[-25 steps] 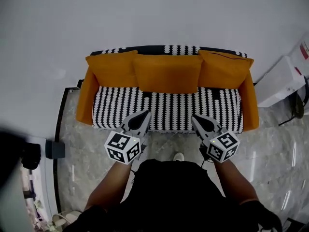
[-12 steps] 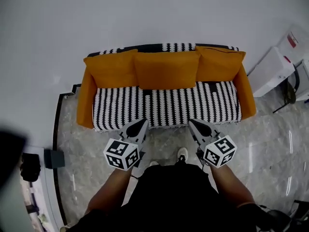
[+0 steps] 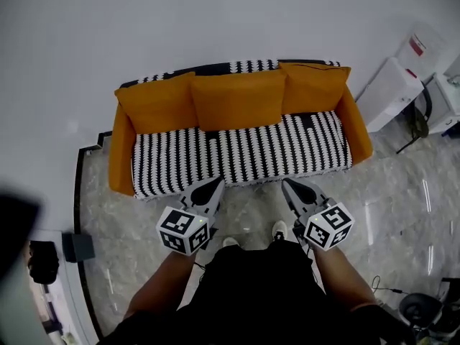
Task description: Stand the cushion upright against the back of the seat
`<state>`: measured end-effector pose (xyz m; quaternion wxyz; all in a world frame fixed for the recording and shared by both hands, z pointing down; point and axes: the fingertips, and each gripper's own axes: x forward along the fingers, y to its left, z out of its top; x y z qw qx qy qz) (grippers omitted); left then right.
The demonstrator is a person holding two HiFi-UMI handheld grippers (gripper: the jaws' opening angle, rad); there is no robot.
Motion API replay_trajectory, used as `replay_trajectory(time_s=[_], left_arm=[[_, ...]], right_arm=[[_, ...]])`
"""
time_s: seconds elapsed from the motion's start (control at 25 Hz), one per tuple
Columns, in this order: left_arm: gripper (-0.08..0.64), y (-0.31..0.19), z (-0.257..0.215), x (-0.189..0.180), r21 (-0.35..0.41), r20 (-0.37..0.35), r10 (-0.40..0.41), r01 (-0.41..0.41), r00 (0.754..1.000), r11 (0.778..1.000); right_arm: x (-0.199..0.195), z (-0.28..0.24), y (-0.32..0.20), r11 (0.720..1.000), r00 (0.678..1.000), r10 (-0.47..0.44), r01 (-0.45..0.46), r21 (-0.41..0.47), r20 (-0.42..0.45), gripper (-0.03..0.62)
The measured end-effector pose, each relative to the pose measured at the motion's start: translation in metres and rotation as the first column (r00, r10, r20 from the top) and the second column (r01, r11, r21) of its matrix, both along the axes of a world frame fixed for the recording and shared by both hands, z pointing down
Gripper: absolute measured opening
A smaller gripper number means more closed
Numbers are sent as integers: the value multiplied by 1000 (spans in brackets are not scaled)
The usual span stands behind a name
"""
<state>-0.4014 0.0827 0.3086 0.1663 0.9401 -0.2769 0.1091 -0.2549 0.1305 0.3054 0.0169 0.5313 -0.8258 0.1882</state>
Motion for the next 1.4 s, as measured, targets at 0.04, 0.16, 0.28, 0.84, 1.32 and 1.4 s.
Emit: replay_trajectory(time_s=[0.04, 0.16, 0.28, 0.84, 1.32, 1.4], left_arm=[[15, 3, -2, 0, 7, 3, -1, 1, 1000, 1000], [15, 8, -5, -1, 25, 16, -9, 9, 1000, 1000], [16, 6, -8, 2, 21, 2, -45, 45, 999, 999], [15, 18, -17, 42, 51, 22, -95, 94, 995, 994], [15, 16, -20, 61, 65, 35, -79, 76, 996, 995], [15, 14, -20, 61, 65, 35, -79, 77, 996, 995]], right_arm=[[1, 0, 1, 1000, 1000, -5, 5, 1, -5, 35], [4, -4, -1, 999, 999, -32, 32, 5, -17, 35], [9, -9, -3, 998, 997, -70, 70, -2, -13, 35], [46, -11, 6, 991, 991, -136, 136, 15, 2, 35], [63, -2, 5, 994, 993, -111, 111, 2, 36, 35], [63, 0, 4, 994, 993, -108, 108, -3, 40, 35]])
